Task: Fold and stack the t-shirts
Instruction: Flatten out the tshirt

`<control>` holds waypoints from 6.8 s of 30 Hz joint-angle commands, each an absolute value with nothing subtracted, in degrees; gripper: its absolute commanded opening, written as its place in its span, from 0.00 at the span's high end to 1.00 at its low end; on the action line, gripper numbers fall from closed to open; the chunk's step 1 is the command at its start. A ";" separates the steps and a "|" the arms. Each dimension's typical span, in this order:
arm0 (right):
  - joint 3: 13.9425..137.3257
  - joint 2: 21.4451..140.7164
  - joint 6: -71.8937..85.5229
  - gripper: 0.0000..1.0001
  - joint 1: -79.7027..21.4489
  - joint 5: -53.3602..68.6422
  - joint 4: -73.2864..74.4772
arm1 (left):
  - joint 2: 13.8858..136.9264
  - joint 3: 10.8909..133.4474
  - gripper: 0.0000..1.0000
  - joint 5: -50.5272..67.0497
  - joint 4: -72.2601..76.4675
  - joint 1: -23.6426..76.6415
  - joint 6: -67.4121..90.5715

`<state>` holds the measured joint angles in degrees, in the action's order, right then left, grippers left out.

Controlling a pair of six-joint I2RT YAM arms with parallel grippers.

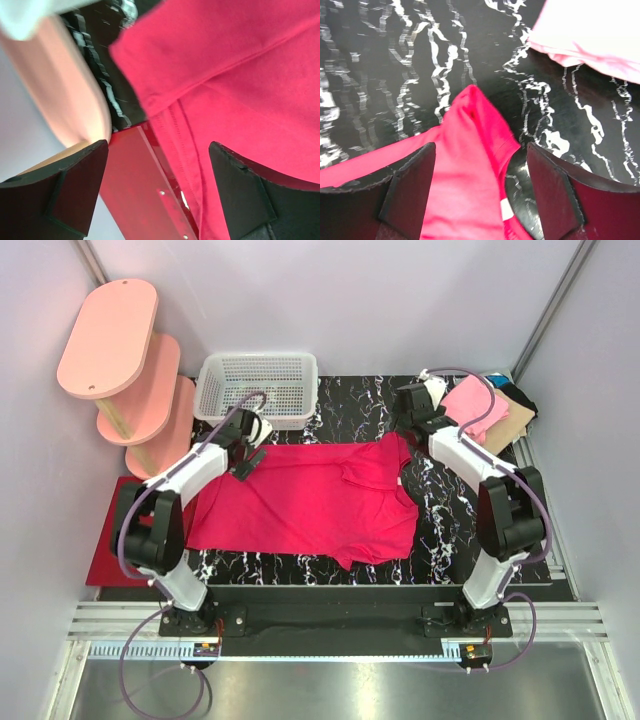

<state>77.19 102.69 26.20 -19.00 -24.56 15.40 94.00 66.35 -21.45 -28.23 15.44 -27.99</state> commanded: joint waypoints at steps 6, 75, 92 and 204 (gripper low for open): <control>71.64 97.82 31.72 0.25 -18.63 -15.65 15.91 | 104.14 71.80 0.17 -21.53 -23.82 12.57 -29.09; 69.87 107.93 35.68 0.74 -18.54 -10.37 14.41 | 109.25 71.28 1.00 -20.13 -25.66 9.84 -31.11; 66.54 104.15 35.86 0.94 -17.67 -13.97 16.43 | 103.89 69.87 1.00 -19.08 -26.36 9.14 -31.56; 44.12 83.93 36.04 0.36 -32.43 8.79 40.86 | 91.84 46.93 0.59 -19.43 -36.72 23.55 -23.55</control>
